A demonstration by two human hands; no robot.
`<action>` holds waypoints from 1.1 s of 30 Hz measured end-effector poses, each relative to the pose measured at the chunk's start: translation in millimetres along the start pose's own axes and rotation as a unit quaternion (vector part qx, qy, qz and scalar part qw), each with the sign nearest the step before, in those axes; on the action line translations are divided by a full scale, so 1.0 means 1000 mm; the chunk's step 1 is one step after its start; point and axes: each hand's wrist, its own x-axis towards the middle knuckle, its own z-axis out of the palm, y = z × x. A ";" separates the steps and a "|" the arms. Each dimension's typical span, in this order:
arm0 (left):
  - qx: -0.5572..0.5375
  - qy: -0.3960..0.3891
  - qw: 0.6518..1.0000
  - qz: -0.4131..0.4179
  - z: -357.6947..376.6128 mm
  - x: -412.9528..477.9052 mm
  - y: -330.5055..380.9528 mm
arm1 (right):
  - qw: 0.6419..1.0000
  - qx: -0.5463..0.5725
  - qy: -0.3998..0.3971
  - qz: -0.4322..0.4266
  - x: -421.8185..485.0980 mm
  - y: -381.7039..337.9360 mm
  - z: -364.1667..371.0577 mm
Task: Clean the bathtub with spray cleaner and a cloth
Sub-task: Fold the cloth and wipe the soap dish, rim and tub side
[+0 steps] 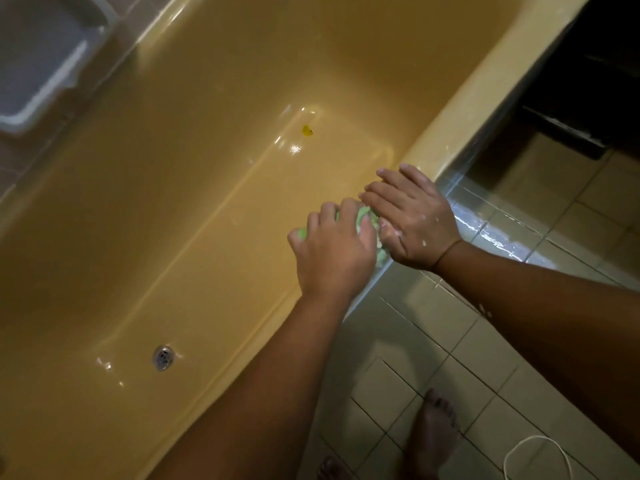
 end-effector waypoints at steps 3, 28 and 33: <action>0.049 0.035 0.998 -0.020 -0.003 -0.037 -0.008 | 1.000 -0.009 -0.009 -0.014 0.000 0.015 -0.003; -0.021 -0.034 0.999 0.012 0.016 0.057 0.069 | 0.994 0.003 -0.031 0.103 0.002 0.082 -0.019; 0.050 0.061 0.997 -0.012 0.010 0.004 0.049 | 0.993 0.001 -0.047 0.112 0.005 0.090 -0.024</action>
